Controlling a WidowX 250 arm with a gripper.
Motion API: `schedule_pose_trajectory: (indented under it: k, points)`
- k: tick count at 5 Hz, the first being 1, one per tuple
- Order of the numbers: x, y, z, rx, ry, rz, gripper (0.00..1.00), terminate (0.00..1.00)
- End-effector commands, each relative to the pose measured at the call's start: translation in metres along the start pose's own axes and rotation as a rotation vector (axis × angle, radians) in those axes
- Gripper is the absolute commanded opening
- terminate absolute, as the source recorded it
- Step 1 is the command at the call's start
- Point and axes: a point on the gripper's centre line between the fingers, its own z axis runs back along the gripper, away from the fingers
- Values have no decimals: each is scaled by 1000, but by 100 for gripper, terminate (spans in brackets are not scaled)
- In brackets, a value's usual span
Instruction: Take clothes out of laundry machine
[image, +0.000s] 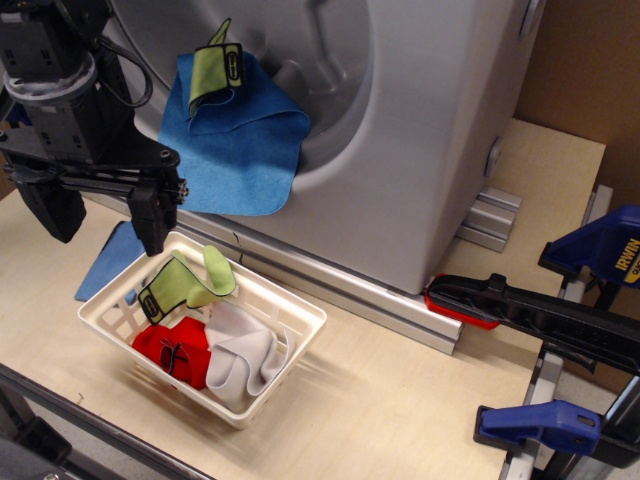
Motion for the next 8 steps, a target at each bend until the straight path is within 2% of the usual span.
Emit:
schedule_pose_trajectory:
  k: [1,2,4,5,7,8]
  points:
    - [0,0,0,0,0,0,100,0]
    - [30,0,1,92,-100,26,100,0]
    - [85,-6,2,32,-209,19,100,0]
    - [118,-12,9,5,-258,12,100,0]
    - [156,-11,7,61,-322,-39,100,0]
    - [172,-8,2,76,-313,-36,100,0]
